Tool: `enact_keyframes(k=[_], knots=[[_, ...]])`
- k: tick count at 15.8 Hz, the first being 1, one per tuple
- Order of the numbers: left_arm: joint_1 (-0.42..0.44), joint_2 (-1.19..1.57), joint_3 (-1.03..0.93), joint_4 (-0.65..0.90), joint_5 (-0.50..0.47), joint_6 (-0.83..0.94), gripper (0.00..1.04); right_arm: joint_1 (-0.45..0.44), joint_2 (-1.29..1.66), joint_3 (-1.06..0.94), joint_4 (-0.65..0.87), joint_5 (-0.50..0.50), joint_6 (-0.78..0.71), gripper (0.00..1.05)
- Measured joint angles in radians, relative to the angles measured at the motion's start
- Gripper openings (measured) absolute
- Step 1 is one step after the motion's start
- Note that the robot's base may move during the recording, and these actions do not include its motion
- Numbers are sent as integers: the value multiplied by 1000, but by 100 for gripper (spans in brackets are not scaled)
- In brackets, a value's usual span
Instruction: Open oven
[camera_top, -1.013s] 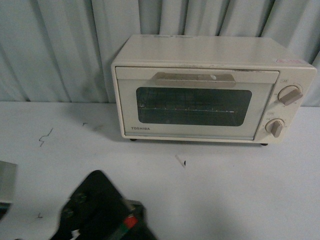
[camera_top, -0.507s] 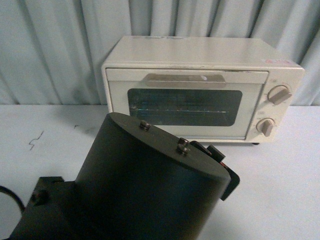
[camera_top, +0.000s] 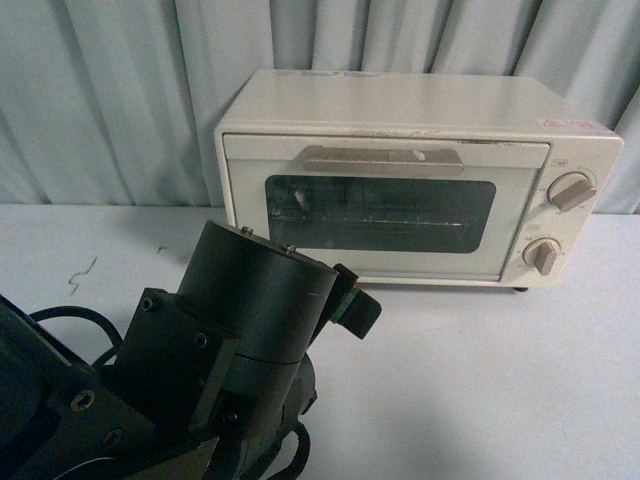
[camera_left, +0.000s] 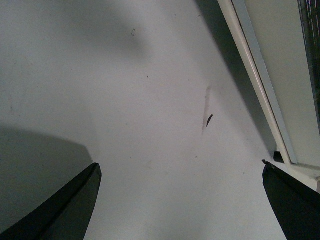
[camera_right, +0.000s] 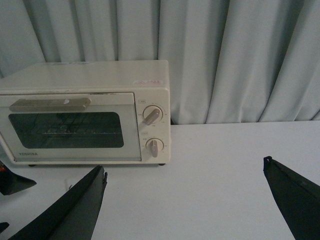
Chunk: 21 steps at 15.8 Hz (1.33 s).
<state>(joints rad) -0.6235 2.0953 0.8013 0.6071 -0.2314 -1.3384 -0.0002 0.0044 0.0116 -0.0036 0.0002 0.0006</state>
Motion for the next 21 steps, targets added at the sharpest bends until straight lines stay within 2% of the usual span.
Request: enact_keyframes(k=[17,21], knots=[[44,32,35,5,-3,-61,98,0,0,0,0,0,0,98],[87,42,35,23,-3,-119,98,0,0,0,0,0,0,98]])
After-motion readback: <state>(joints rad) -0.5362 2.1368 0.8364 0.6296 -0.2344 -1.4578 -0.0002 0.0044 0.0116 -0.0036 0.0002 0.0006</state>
